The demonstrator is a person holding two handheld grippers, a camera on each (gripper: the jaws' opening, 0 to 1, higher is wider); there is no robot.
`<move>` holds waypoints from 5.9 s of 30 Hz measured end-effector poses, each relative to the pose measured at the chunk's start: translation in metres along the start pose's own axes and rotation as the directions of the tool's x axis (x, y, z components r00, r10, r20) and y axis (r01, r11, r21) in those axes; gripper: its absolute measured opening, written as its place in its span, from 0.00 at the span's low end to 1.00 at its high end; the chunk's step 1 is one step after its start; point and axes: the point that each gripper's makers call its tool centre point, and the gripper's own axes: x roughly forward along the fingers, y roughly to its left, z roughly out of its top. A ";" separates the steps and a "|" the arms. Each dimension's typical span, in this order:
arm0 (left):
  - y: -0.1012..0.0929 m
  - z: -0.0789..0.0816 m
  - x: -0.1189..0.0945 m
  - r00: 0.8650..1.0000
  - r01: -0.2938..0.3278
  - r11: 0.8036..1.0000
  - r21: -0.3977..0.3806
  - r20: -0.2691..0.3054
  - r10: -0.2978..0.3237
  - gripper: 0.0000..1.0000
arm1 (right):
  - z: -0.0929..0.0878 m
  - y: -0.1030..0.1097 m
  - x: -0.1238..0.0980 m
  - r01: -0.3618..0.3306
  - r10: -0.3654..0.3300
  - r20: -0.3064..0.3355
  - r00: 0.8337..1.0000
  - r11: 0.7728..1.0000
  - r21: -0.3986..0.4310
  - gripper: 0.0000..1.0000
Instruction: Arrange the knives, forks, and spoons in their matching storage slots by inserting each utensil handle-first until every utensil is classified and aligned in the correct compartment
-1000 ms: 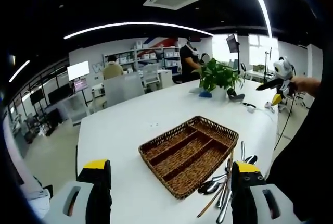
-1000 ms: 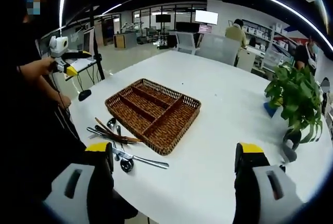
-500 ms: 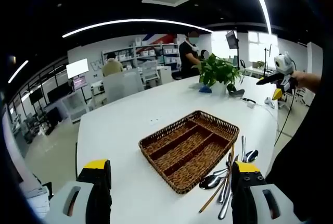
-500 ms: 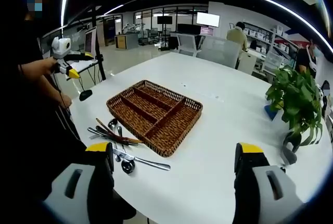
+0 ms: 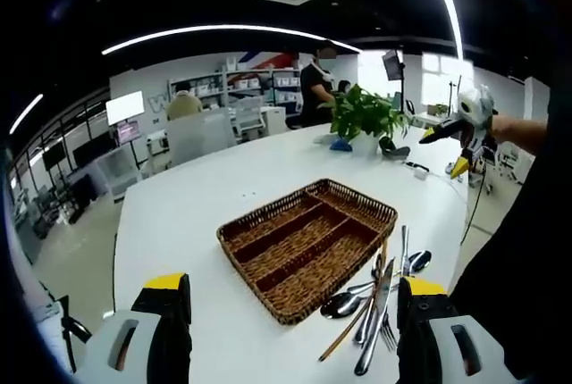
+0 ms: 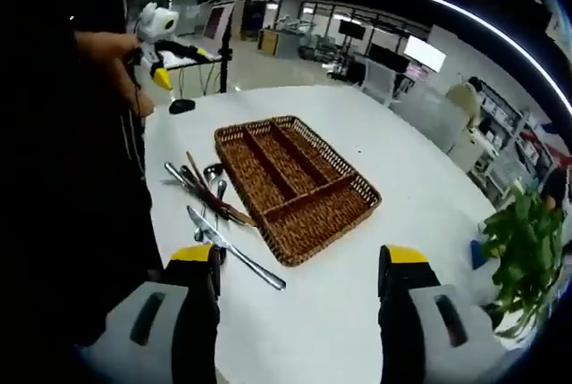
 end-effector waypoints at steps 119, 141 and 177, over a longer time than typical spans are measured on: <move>-0.167 -0.074 0.104 0.906 0.412 0.891 0.190 -0.193 -0.378 0.32 | -0.013 0.109 0.118 -0.509 0.481 -0.170 0.860 0.786 -0.350 0.03; -0.178 -0.070 0.106 0.856 0.514 0.821 0.248 -0.209 -0.473 0.11 | -0.008 0.116 0.120 -0.507 0.491 -0.144 0.859 0.781 -0.365 0.04; -0.158 -0.054 0.137 0.748 0.652 0.728 0.210 -0.338 -0.572 0.10 | -0.022 0.102 0.169 -0.445 0.442 -0.067 0.895 0.868 -0.221 0.06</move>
